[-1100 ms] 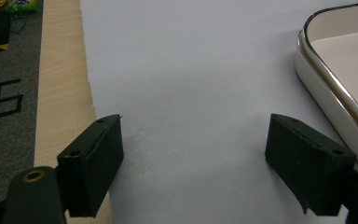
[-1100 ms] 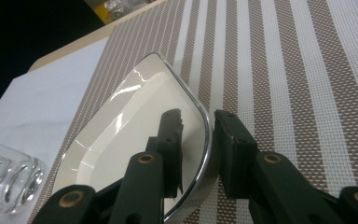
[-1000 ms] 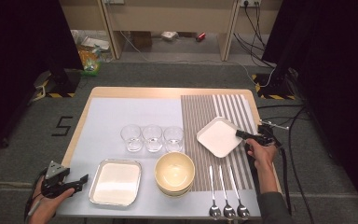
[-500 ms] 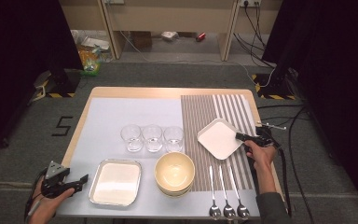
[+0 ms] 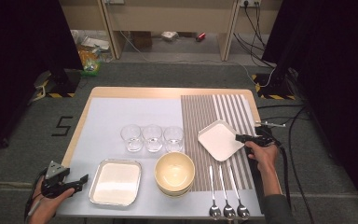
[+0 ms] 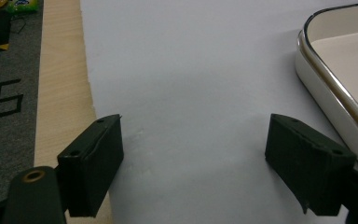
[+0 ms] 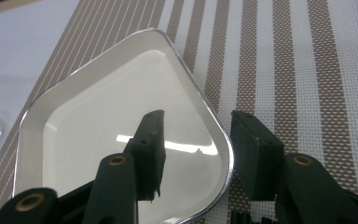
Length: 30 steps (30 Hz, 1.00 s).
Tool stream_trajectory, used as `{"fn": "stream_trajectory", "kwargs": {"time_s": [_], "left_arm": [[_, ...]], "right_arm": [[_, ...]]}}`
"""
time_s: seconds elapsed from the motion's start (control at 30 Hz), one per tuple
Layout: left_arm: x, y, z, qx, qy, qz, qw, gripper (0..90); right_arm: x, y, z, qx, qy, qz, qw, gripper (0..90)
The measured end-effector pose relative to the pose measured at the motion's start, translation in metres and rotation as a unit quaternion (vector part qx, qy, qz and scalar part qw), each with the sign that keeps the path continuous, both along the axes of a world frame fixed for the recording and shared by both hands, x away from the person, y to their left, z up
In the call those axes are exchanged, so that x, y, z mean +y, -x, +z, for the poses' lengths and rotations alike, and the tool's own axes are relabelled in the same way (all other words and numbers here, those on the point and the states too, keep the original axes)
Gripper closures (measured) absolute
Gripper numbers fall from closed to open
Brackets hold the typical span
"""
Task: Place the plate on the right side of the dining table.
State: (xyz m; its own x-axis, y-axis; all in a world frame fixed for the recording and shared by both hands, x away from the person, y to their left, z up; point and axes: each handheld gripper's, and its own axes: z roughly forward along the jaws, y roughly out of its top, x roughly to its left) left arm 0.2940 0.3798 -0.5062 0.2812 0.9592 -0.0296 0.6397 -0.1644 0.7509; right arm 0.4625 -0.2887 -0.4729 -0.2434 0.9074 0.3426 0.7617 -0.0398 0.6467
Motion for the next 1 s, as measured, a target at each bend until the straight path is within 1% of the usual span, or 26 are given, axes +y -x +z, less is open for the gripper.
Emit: {"fn": "stream_trajectory", "kwargs": {"time_s": [0.07, 0.13, 0.2, 0.23, 0.27, 0.3, 0.4, 0.47, 0.5, 0.57, 0.6, 0.67, 0.7, 0.77, 0.87, 0.93, 1.0], "left_arm": [[0.000, 0.000, 0.000, 0.000, -0.001, -0.001, 1.0000, 18.3], [0.000, 0.000, 0.000, 0.000, 0.000, 0.000, 1.0000, 18.3], [0.000, 0.000, 0.000, -0.001, 0.000, 0.000, 1.0000, 18.2], [0.000, 0.000, 0.000, 0.001, 0.000, 0.000, 1.0000, 18.2], [0.000, 0.000, 0.000, -0.003, 0.001, 0.001, 1.0000, 18.2], [0.000, 0.000, 0.000, 0.000, 0.000, 0.000, 1.0000, 18.2], [0.000, 0.000, 0.000, -0.002, 0.000, 0.001, 1.0000, 18.3], [0.000, 0.000, 0.000, 0.000, 0.000, 0.000, 1.0000, 18.2], [0.000, 0.000, 0.000, 0.000, 0.000, 0.000, 1.0000, 18.2], [0.000, 0.000, 0.000, 0.000, 0.000, 0.000, 1.0000, 18.2], [0.000, 0.000, 0.000, 0.000, -0.001, 0.000, 1.0000, 18.2], [0.000, 0.000, 0.000, -0.003, -0.001, 0.001, 1.0000, 18.2], [0.000, 0.000, 0.000, -0.001, -0.001, 0.001, 1.0000, 18.3], [0.000, 0.000, 0.000, 0.001, -0.001, 0.000, 1.0000, 18.2], [0.000, 0.000, 0.000, 0.000, -0.001, 0.000, 1.0000, 18.2], [0.000, 0.000, 0.000, 0.000, -0.001, 0.000, 1.0000, 18.2], [0.000, 0.000, 0.000, 0.000, -0.001, 0.000, 1.0000, 18.2]], "right_arm": [[0.001, 0.001, 0.002, 0.002, 0.014, 0.009, 0.9999, 55.5], [0.002, 0.001, 0.002, 0.005, 0.016, 0.010, 0.9998, 55.5], [0.004, 0.003, 0.003, 0.002, 0.026, 0.013, 0.9996, 55.3], [0.005, 0.005, 0.003, -0.001, 0.034, 0.017, 0.9993, 55.1], [0.007, 0.007, 0.003, 0.000, 0.040, 0.020, 0.9990, 54.7], [0.008, 0.009, 0.004, 0.000, 0.045, 0.023, 0.9987, 54.4], [0.010, 0.016, 0.006, -0.005, 0.063, 0.037, 0.9973, 53.5], [0.011, 0.019, 0.007, -0.006, 0.066, 0.038, 0.9970, 52.8], [0.013, 0.024, 0.008, -0.008, 0.071, 0.047, 0.9963, 51.9], [0.014, 0.029, 0.009, -0.012, 0.073, 0.052, 0.9959, 51.6], [0.016, 0.033, 0.009, -0.013, 0.077, 0.061, 0.9951, 50.6], [0.018, 0.036, 0.010, -0.012, 0.081, 0.069, 0.9943, 50.0], [0.019, 0.040, 0.011, -0.014, 0.087, 0.070, 0.9936, 48.9], [0.021, 0.044, 0.013, -0.025, 0.099, 0.083, 0.9913, 48.2], [0.023, 0.050, 0.016, -0.040, 0.095, 0.096, 0.9900, 46.9], [0.026, 0.053, 0.018, -0.048, 0.099, 0.111, 0.9877, 46.3], [0.029, 0.055, 0.017, -0.049, 0.099, 0.129, 0.9855, 45.8]]}}
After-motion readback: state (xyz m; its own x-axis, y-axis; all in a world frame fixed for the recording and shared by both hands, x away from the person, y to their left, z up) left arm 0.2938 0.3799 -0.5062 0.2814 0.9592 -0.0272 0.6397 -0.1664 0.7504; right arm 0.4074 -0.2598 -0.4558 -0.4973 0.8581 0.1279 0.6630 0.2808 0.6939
